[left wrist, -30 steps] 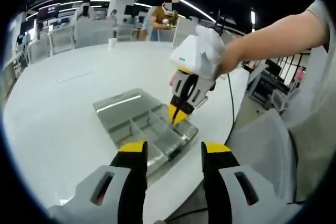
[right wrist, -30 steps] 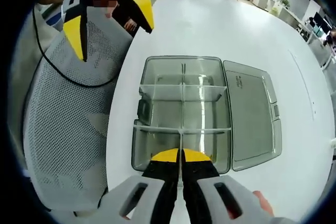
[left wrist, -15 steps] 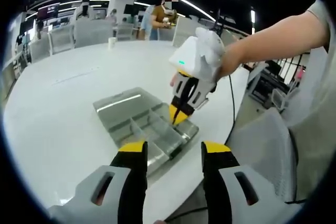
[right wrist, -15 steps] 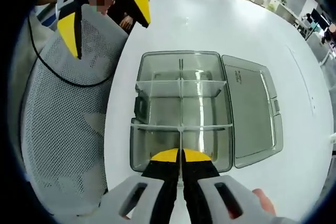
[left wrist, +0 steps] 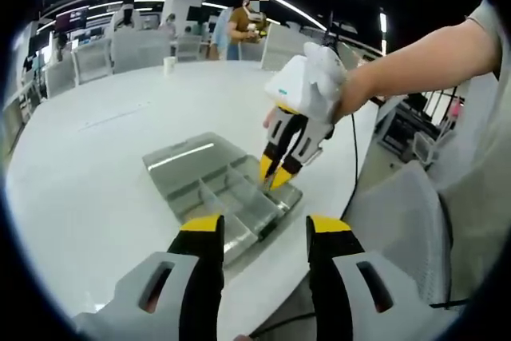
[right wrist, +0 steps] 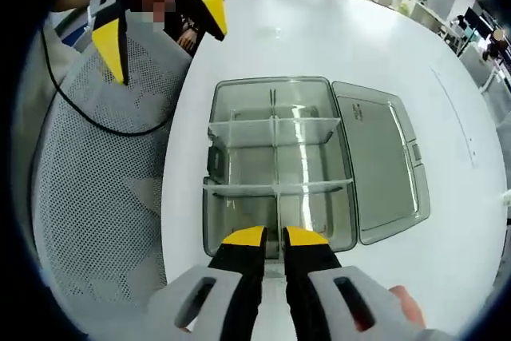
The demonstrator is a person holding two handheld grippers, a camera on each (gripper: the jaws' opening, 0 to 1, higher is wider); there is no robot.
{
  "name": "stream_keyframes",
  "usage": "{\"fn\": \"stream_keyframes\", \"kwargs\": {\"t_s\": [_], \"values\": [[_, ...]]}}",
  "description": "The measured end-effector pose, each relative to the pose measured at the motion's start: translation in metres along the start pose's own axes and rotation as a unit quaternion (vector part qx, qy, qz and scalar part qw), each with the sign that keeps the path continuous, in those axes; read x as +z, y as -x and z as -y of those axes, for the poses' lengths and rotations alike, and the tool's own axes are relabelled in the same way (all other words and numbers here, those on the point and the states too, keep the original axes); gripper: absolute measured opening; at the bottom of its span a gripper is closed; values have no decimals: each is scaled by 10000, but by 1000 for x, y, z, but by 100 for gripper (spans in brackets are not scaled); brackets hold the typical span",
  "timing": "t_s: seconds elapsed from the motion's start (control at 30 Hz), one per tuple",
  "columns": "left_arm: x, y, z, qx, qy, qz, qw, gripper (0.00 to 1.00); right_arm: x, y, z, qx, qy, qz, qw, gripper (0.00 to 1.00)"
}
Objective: Insert the divider into the dual guide fixture by aligning both edges with the guide slots and pushing it downward to the bottom, including one-sided entry, uneven engagement, binding, and posture correction.
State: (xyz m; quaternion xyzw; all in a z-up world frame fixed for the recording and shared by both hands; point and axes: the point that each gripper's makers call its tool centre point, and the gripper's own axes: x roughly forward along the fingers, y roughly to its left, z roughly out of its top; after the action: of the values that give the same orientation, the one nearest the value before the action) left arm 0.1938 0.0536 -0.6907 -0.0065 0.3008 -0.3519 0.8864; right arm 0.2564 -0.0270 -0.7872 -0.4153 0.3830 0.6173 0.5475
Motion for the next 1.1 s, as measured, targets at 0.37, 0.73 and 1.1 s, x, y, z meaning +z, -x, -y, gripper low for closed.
{"fn": "stream_keyframes", "kwargs": {"t_s": [0.37,0.73,1.1], "values": [[-4,10,-6,36,-133,-67,9999,40,-2,12,-4,-186,-333,391,9985,14],[-8,20,-17,61,-221,-144,9996,40,3,25,-14,-436,-446,683,9957,22],[-26,35,-31,111,-242,-260,9993,39,11,41,-25,-724,-633,1007,9902,29]]}}
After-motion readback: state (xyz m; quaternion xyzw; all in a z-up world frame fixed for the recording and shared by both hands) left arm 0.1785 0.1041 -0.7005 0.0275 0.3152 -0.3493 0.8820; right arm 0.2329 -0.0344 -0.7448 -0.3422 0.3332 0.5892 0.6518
